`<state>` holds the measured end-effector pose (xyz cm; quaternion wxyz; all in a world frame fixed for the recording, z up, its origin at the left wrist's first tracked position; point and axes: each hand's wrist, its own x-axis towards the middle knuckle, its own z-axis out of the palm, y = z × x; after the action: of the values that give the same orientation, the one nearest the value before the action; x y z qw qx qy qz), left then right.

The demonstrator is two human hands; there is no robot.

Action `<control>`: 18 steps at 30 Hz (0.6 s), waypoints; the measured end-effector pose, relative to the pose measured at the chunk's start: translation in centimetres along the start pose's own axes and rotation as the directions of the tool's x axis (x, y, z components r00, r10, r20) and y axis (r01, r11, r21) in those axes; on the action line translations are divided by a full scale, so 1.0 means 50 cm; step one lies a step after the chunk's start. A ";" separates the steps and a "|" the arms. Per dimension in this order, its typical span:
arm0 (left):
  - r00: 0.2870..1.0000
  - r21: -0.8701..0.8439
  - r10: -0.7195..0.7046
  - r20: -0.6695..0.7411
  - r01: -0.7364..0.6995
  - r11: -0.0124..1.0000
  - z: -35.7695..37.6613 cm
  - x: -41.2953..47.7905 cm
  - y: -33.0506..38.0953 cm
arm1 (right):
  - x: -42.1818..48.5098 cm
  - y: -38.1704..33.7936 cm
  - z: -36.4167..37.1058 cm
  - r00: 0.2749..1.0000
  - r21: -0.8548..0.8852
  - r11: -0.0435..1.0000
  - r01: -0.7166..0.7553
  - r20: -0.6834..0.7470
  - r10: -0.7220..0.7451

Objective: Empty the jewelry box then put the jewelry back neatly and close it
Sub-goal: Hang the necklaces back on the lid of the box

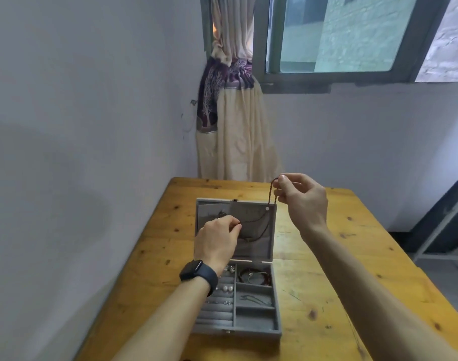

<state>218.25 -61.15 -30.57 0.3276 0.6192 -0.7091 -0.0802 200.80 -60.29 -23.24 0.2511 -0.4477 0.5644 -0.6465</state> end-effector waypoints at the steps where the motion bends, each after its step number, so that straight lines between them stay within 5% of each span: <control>1: 1.000 0.059 0.001 0.004 -0.001 0.998 0.006 0.004 0.001 | 0.003 0.000 0.003 1.000 -0.002 1.000 0.003 0.004 -0.003; 7: 0.999 0.289 0.032 0.031 -0.039 0.957 0.027 0.011 -0.012 | 0.019 -0.007 0.009 0.999 0.031 0.999 0.033 0.007 -0.033; 18: 0.991 0.442 0.092 0.094 -0.124 0.889 0.029 0.016 -0.014 | 0.040 -0.026 0.045 0.980 -0.027 0.987 0.156 0.131 -0.152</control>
<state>218.01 -62.48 -31.77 0.1553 0.6342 -0.7531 0.0811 202.03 -62.78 -21.49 0.2278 -0.5353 0.5227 -0.6231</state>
